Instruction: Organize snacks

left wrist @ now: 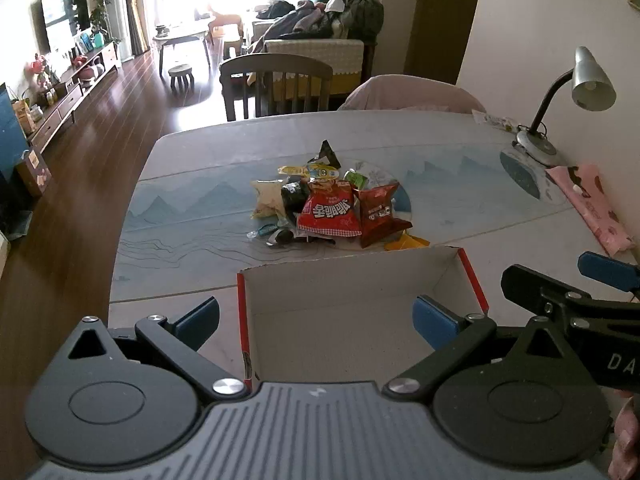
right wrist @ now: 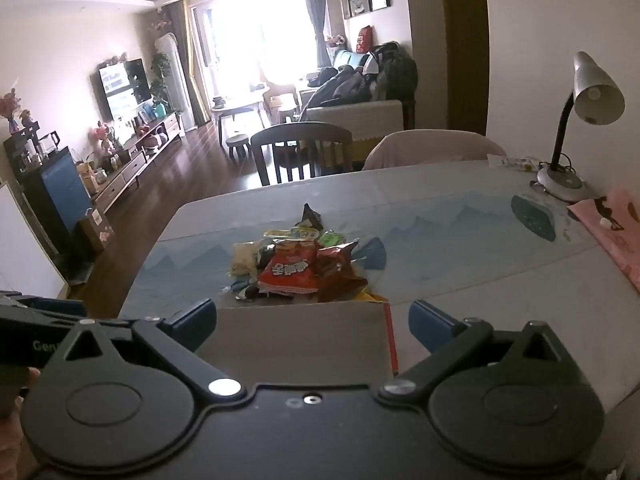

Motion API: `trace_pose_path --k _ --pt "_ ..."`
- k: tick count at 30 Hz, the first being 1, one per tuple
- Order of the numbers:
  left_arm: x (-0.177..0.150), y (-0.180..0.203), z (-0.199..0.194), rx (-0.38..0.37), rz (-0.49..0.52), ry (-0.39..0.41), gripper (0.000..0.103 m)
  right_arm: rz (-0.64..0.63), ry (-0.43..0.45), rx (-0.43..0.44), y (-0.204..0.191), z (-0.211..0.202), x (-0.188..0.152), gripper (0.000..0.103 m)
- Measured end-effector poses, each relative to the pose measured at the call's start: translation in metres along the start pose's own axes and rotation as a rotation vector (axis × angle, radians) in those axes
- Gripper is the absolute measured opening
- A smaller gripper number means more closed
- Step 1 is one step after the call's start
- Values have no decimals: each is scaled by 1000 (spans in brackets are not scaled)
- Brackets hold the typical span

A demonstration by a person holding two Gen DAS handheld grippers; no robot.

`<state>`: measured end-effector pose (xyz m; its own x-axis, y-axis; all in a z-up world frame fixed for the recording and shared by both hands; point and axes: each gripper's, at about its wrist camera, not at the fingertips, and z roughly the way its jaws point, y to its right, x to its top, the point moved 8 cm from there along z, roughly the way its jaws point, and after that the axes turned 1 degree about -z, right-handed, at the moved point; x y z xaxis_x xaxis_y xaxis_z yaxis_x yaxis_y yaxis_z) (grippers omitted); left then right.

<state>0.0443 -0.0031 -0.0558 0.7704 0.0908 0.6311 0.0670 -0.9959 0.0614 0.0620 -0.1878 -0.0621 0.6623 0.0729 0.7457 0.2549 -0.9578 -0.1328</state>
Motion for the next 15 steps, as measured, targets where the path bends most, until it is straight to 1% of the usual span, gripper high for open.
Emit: trace_pose_path --k 15 --pt "0 -2 -3 -6 -7 -9 103 0 -11 10 0 2 0 103"
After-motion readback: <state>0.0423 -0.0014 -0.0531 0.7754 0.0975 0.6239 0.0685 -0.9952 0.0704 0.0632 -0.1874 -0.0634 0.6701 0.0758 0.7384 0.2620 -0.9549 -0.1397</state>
